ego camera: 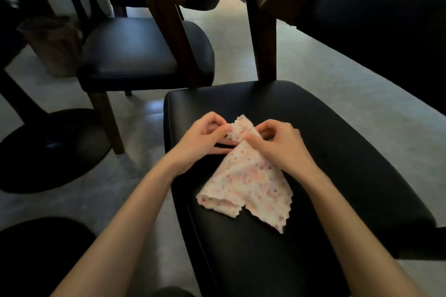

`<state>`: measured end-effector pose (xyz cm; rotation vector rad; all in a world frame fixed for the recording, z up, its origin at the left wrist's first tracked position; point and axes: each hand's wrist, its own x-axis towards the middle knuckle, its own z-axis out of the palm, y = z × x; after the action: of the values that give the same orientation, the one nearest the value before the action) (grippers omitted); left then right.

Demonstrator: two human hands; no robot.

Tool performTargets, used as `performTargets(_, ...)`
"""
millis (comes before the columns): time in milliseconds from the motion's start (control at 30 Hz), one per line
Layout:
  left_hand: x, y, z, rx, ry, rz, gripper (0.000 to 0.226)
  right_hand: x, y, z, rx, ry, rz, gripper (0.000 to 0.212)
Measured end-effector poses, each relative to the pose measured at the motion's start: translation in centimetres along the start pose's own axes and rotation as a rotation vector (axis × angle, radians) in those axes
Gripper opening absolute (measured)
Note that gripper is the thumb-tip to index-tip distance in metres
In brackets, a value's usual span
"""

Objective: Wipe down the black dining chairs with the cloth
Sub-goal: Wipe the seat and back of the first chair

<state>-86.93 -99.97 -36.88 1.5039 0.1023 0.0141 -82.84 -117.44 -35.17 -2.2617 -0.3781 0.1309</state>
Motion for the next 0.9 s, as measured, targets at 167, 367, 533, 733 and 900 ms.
performTargets(167,0.6,1.8,-1.5,0.090,0.268,0.106,0.016,0.7,-0.5,-2.5,0.141,0.164,-0.053,0.015)
performTargets(367,2.4,3.2,-4.0,0.603,0.355,0.122,0.019,0.6,-1.3,-2.8,-0.059,0.300,-0.141,0.028)
performTargets(533,-2.8,1.1,-4.9,0.869,0.184,0.108,0.058,-2.5,-1.3,-3.0,-0.097,-0.220,-0.202,0.034)
performTargets(733,-5.3,-2.0,-5.6,1.042,0.165,0.026,0.054,-2.4,1.2,-0.6,-0.311,-0.277,-0.312,0.013)
performTargets(900,-3.3,-0.2,-5.6,0.838,0.201,0.116,0.015,-0.7,0.1,-1.4,-0.178,-0.160,-0.280,0.003)
